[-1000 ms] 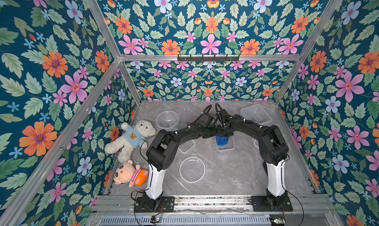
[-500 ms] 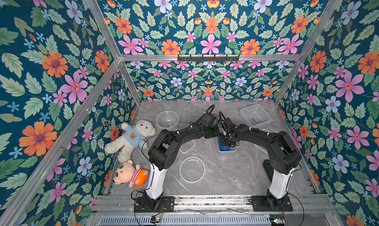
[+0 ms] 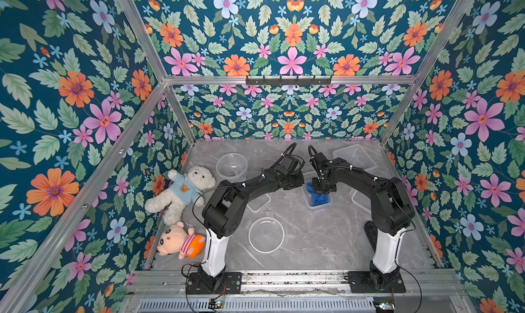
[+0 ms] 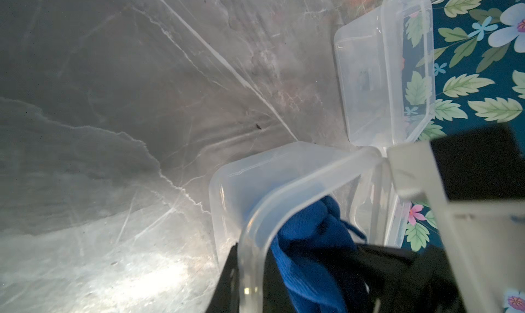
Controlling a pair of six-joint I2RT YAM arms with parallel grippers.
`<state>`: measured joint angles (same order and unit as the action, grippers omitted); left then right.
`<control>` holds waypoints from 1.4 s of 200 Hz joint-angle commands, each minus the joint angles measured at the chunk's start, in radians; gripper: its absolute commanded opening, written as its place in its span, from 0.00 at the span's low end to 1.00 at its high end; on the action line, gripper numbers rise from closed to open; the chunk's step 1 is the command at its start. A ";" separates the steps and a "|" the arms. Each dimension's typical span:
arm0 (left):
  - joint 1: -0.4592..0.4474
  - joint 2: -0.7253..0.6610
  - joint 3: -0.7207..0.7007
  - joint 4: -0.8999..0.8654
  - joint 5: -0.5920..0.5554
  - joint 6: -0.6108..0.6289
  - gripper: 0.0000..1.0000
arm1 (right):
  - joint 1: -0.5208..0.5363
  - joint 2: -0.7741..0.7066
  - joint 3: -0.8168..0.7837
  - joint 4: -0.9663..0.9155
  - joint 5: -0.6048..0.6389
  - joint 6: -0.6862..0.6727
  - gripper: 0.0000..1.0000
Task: Wipe the insides of the lunch boxes
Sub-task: Wipe the dirt inside the lunch box.
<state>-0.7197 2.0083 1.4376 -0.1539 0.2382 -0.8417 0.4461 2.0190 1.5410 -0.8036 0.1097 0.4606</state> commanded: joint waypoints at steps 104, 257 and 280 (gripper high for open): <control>-0.004 0.064 0.039 -0.058 0.062 0.042 0.14 | -0.018 -0.101 -0.139 0.517 -0.245 0.048 0.00; -0.004 0.041 0.040 -0.086 0.037 0.046 0.23 | 0.029 0.013 0.057 0.306 -0.162 0.012 0.00; -0.004 0.047 0.044 -0.089 0.040 0.048 0.23 | 0.024 -0.015 0.063 0.246 -0.047 0.028 0.00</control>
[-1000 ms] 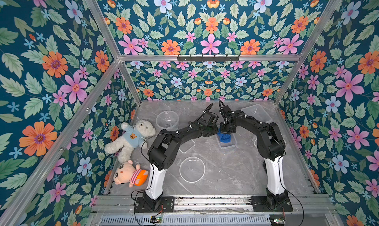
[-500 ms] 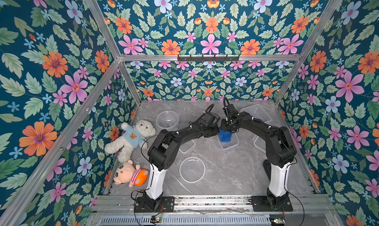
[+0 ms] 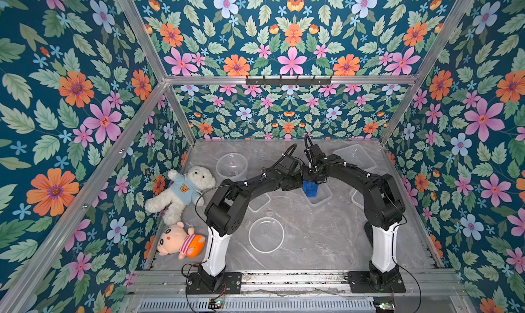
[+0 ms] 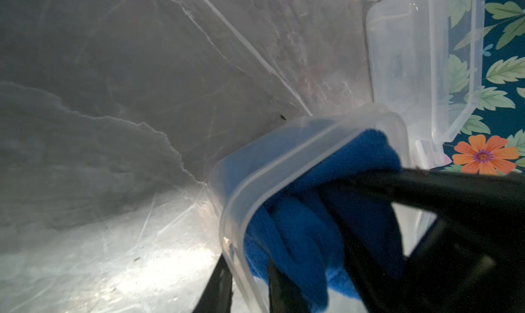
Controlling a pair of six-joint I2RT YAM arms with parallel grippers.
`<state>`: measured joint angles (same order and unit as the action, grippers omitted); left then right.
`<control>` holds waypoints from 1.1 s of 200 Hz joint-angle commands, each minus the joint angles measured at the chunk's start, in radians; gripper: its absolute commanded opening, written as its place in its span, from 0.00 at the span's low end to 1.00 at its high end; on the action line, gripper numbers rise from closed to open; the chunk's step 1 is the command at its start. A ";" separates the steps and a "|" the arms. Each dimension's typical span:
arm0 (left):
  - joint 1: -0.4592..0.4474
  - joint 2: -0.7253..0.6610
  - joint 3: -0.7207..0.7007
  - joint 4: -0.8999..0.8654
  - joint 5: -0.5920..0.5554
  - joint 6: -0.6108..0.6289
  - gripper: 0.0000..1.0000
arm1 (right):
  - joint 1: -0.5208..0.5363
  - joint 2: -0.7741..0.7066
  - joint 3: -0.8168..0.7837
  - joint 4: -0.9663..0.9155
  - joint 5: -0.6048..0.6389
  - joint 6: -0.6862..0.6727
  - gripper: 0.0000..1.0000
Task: Wipe the insides of the lunch boxes
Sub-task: Wipe the dirt inside the lunch box.
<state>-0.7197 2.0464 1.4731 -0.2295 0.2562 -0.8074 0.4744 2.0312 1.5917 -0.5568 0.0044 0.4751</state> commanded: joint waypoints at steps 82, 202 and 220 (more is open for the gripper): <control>-0.002 0.017 0.038 -0.028 0.011 0.022 0.22 | -0.020 -0.141 -0.151 -0.047 -0.123 -0.046 0.00; 0.002 0.028 0.090 -0.046 0.011 0.029 0.21 | 0.044 -0.341 -0.421 -0.124 -0.244 -0.081 0.00; 0.002 0.020 0.074 -0.043 0.014 0.026 0.20 | 0.044 -0.302 -0.360 -0.097 -0.285 -0.064 0.00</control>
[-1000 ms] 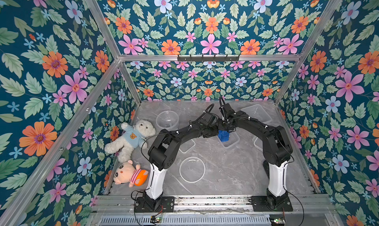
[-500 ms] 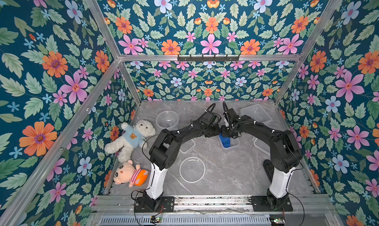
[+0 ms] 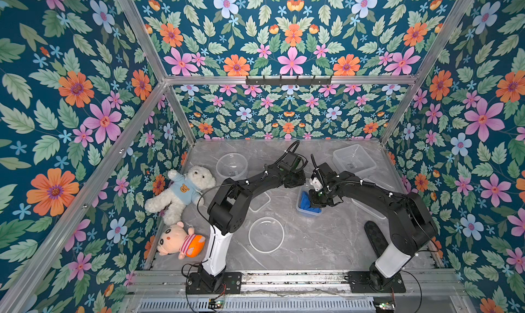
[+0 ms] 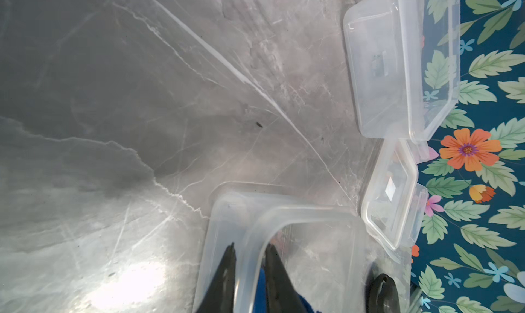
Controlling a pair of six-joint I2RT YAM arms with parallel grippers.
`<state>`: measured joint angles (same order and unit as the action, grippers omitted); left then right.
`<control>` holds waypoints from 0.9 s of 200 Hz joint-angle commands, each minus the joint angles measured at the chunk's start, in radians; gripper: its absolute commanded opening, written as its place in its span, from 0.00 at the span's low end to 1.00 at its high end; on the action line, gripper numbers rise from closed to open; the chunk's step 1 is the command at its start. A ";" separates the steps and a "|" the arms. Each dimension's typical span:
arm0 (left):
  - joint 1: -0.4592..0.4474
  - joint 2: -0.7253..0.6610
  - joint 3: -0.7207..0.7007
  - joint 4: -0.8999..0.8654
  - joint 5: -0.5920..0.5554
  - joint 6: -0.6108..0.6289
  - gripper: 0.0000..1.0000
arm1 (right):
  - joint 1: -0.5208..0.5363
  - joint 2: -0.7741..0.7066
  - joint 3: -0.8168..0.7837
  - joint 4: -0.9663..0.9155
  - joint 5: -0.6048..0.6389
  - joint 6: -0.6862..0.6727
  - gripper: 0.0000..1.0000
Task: Wipe the insides of the lunch boxes
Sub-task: Wipe the dirt inside the lunch box.
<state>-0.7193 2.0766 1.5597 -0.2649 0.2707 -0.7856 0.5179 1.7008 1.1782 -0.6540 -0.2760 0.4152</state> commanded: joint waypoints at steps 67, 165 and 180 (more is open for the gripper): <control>-0.001 -0.007 -0.052 0.009 0.000 0.005 0.18 | 0.025 -0.025 0.060 -0.202 0.071 -0.071 0.00; -0.009 -0.034 -0.057 -0.003 -0.014 0.033 0.17 | -0.010 0.154 0.286 -0.257 0.556 -0.058 0.00; -0.015 -0.026 -0.049 -0.003 -0.015 0.035 0.17 | -0.012 0.232 0.377 -0.238 0.609 -0.061 0.00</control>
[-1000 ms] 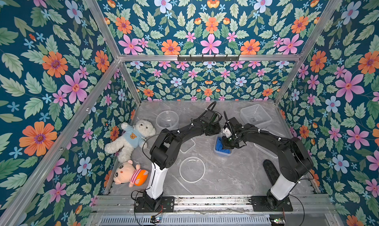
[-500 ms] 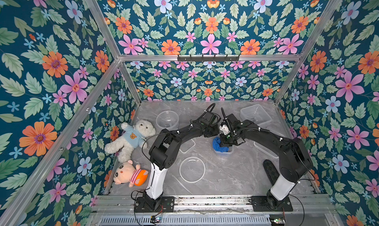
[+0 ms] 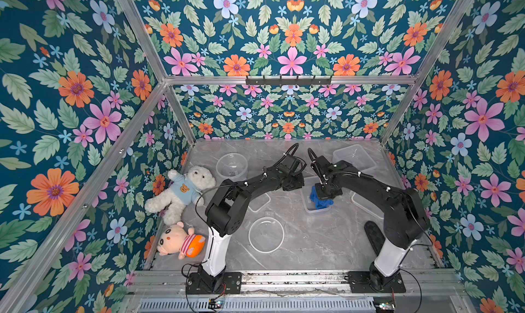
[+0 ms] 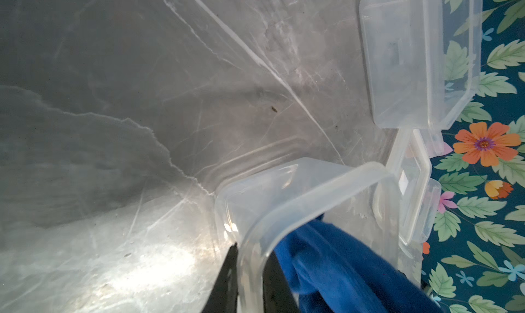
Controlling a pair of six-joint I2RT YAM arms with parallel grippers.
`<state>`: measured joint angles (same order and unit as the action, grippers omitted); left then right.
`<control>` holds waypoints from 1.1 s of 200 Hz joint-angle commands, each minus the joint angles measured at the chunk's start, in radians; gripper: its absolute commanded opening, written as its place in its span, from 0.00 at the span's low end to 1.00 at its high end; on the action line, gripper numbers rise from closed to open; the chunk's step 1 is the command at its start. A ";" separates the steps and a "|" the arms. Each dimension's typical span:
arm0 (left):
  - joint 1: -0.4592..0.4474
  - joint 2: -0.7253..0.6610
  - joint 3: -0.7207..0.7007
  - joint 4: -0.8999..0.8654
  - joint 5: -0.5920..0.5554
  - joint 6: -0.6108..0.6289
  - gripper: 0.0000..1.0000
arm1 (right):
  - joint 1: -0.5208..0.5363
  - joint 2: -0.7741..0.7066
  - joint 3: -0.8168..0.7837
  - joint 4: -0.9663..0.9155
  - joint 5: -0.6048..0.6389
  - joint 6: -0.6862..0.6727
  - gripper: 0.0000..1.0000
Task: Wipe the insides of the lunch boxes
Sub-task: Wipe the dirt inside the lunch box.
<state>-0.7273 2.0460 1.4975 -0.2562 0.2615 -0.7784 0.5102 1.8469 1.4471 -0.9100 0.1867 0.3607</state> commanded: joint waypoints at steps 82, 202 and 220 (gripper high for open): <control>-0.011 0.042 0.055 -0.013 0.011 0.033 0.17 | -0.005 0.200 0.158 0.269 -0.193 -0.036 0.00; -0.011 0.037 0.069 -0.032 0.001 0.030 0.17 | -0.103 -0.170 0.020 0.305 -0.128 -0.035 0.00; -0.011 0.034 0.071 -0.038 -0.006 0.031 0.17 | -0.098 -0.072 0.068 0.294 -0.162 -0.029 0.00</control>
<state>-0.7395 2.0850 1.5604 -0.2783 0.2668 -0.7528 0.4091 1.6852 1.4673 -0.5365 -0.0162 0.3565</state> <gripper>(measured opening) 0.170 0.073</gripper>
